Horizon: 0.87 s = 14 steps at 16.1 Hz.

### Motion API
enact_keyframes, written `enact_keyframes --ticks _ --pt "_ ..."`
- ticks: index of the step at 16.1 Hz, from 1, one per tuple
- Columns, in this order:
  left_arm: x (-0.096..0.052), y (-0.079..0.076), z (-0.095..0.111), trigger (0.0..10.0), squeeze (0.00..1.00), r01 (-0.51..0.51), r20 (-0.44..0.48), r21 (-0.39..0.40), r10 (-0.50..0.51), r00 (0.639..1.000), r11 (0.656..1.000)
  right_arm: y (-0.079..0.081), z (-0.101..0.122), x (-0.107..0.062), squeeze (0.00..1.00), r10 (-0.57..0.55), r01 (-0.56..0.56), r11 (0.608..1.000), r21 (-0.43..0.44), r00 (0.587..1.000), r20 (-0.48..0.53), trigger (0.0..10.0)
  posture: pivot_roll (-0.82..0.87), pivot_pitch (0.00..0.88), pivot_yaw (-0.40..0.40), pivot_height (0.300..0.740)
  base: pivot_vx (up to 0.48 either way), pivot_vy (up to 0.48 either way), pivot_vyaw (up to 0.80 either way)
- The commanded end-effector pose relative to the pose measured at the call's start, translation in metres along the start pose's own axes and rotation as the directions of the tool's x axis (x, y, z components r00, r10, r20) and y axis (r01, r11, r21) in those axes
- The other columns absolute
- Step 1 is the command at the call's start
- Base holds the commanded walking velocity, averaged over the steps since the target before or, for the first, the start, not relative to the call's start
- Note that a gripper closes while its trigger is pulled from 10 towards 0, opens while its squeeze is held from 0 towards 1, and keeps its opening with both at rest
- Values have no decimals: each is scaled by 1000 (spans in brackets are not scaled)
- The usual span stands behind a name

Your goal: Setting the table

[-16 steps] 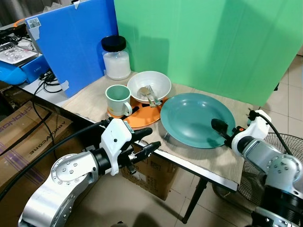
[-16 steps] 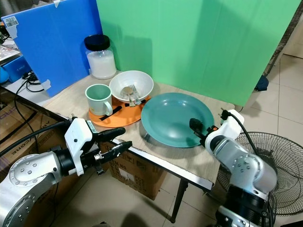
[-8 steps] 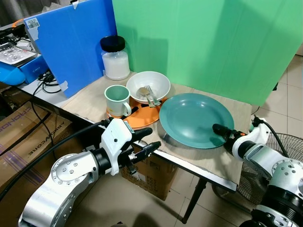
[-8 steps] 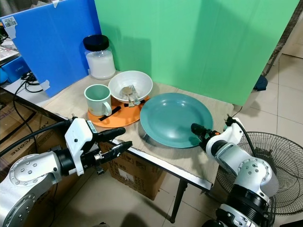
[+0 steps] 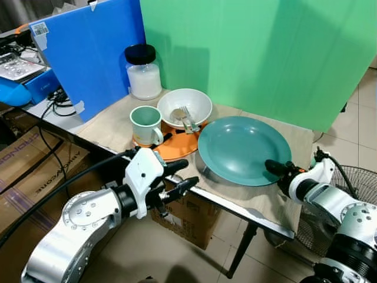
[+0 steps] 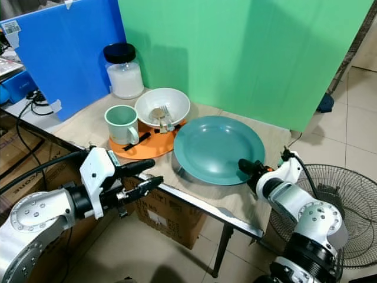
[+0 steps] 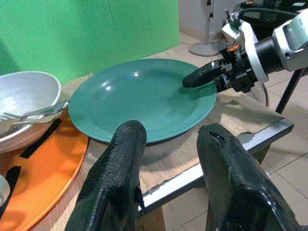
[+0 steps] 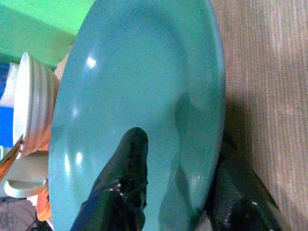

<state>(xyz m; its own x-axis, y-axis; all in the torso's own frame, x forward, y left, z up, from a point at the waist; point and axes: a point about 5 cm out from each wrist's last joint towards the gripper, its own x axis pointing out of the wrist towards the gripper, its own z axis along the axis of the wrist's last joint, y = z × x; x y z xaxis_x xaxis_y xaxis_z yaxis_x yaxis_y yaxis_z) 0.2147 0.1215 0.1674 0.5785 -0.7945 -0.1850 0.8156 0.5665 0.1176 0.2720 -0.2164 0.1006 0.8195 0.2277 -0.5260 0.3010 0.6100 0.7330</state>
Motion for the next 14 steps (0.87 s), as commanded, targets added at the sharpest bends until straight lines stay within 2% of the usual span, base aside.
enact_keyframes --ticks 1,9,12,14 --pt "1 1 -1 10000 0 1 -8 15 0 1000 1000 7 1 -1 0 25 -25 999 -34 1000 -4 0 130 0 30 740 0 0 0" --pt "1 1 -1 10000 0 -3 -10 23 3 1000 1000 10 4 -2 0 39 -38 999 -35 999 4 0 130 0 29 740 0 0 0" --pt "2 2 -1 10000 0 -12 -3 25 12 1000 1000 7 12 -9 0 35 -34 999 -18 998 55 0 124 0 24 740 0 0 0" --pt "3 2 -1 10000 0 -15 3 23 15 1000 1000 11 22 -17 0 68 -66 998 -25 990 124 0 120 0 24 740 0 0 0"
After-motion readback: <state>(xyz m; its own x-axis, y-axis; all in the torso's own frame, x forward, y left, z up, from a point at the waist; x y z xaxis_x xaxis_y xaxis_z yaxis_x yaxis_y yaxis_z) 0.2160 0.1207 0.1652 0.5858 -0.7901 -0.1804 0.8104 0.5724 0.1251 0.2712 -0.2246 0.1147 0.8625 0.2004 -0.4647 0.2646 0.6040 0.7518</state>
